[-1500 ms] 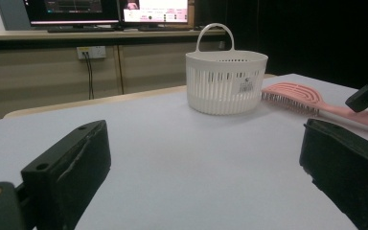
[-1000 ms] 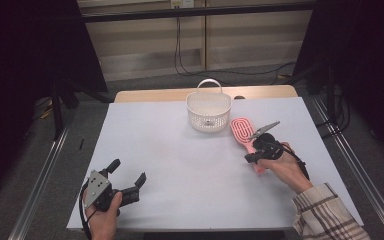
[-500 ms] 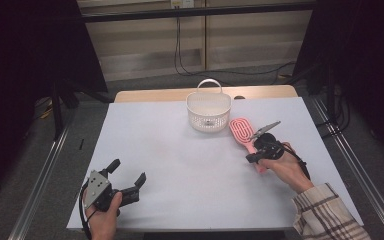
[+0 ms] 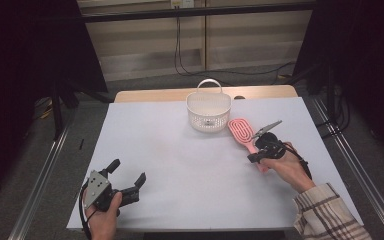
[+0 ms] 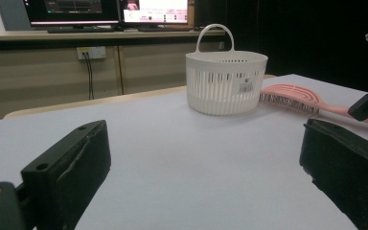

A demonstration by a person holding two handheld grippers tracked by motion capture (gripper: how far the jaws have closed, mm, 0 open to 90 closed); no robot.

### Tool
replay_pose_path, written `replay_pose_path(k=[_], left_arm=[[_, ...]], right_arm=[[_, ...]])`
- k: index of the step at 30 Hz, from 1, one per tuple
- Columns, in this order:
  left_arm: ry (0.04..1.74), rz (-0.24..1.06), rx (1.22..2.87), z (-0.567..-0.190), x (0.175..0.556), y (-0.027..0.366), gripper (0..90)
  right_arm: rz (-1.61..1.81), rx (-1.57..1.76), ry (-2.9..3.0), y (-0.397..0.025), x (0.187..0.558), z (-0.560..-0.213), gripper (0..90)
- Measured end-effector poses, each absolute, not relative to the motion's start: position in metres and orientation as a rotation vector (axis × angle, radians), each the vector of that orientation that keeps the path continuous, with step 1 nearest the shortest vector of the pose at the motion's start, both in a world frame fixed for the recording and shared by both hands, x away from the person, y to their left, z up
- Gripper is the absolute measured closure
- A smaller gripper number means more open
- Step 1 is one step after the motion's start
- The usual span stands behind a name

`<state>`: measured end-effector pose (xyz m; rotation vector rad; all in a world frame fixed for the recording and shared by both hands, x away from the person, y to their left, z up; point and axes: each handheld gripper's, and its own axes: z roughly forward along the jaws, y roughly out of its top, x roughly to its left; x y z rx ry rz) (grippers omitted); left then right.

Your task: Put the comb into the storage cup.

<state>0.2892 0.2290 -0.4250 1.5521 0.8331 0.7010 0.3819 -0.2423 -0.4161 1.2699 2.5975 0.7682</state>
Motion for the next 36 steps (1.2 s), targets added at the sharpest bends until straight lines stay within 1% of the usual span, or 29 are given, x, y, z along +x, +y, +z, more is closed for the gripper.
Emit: replay_pose_path(k=[36], left_arm=[[0.837, 0.698, 1.549, -0.425, 0.289, 0.229, 3.7]], right_arm=[[0.724, 1.288, 2.595, -0.253, 0.382, -0.413, 90.0]])
